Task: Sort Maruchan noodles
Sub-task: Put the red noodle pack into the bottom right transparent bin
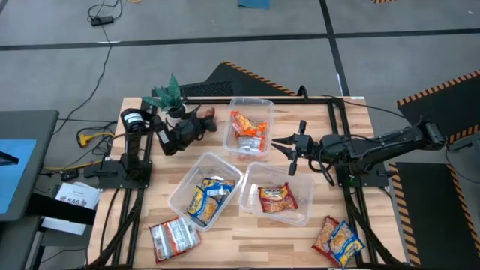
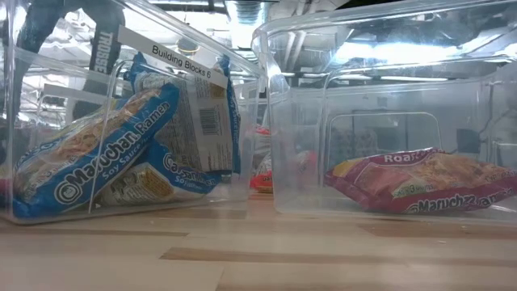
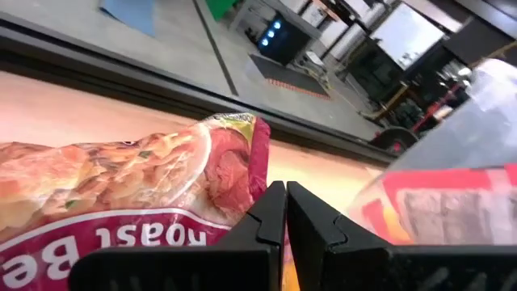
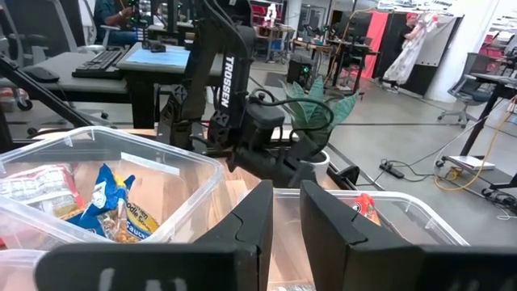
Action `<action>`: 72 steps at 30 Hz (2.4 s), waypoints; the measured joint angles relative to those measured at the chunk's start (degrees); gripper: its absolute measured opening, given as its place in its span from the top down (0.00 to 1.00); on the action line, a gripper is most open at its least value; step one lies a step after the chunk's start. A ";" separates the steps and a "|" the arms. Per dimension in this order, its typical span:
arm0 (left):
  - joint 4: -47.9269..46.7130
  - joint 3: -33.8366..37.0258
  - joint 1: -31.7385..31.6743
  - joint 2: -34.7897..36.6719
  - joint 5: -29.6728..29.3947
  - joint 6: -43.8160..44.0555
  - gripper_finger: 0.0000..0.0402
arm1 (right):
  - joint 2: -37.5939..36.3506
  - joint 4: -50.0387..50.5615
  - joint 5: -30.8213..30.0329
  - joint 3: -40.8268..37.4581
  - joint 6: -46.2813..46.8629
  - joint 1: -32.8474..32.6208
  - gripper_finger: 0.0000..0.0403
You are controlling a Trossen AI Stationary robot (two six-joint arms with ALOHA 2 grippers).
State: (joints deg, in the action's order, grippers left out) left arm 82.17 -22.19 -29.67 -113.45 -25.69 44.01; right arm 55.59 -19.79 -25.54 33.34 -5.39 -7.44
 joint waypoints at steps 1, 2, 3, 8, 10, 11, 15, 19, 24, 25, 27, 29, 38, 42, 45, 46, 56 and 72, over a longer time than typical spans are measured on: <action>0.65 0.51 0.00 0.00 0.64 -0.07 1.00 | 0.00 -0.02 0.00 0.00 -0.02 -0.02 0.78; 1.64 1.10 -0.04 0.00 1.76 -0.22 1.00 | 0.00 -0.01 0.00 0.00 0.00 0.00 0.78; 2.47 1.78 -0.05 0.00 2.79 -0.20 1.00 | 0.00 0.00 0.00 0.00 -0.02 0.00 0.78; 5.97 5.36 -0.02 0.02 6.71 0.02 1.00 | 0.00 0.00 0.00 0.00 -0.02 0.00 0.78; 7.62 7.19 -0.02 0.05 8.14 0.13 1.00 | 0.00 0.00 0.00 0.00 -0.02 -0.02 0.78; 7.60 8.04 -0.02 0.32 8.60 0.48 1.00 | 0.00 0.00 0.00 0.00 -0.02 0.00 0.78; 7.52 12.09 0.07 2.76 9.19 1.25 1.00 | 0.00 0.00 0.00 0.00 -0.04 -0.01 0.78; 6.86 16.81 0.15 7.98 10.57 1.50 1.00 | 0.00 0.00 0.00 0.00 -0.05 -0.01 0.78; 6.26 22.00 1.37 15.37 12.40 3.34 1.00 | 0.00 -0.02 0.00 0.00 -0.07 0.00 0.78; 4.27 21.91 1.81 16.90 13.82 3.75 1.00 | 0.00 0.00 0.00 0.00 -0.07 0.00 0.78; 1.15 21.80 2.72 20.03 17.23 4.55 1.00 | 0.00 -0.03 0.03 0.00 -0.07 0.02 0.78; -1.44 21.64 4.23 22.43 18.86 4.79 1.00 | 0.00 -0.01 0.04 0.00 0.10 0.04 0.78; -5.54 20.55 7.54 32.79 19.68 4.23 1.00 | 0.00 0.00 0.04 0.02 0.87 0.09 0.78; -10.43 17.31 7.48 37.28 20.04 1.41 1.00 | 0.00 -0.04 0.04 0.02 0.89 0.09 0.78; -19.74 12.96 7.38 41.01 21.67 -1.89 1.00 | 0.00 -0.01 0.04 0.02 0.89 0.11 0.78; -24.17 11.24 7.26 42.51 22.39 -3.26 1.00 | 0.00 -0.02 0.02 0.02 0.90 0.11 0.78; -76.24 -9.96 7.48 52.37 23.63 -25.93 1.00 | 0.00 0.04 0.02 0.02 0.87 0.11 0.78; -105.24 -15.96 8.65 50.00 9.40 -36.09 0.85 | 0.00 0.20 0.00 0.02 0.90 0.10 0.78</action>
State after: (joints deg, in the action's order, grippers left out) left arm -23.07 -38.15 -21.02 -63.45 -16.29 7.92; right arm 55.59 -19.59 -25.54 33.36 -4.49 -7.34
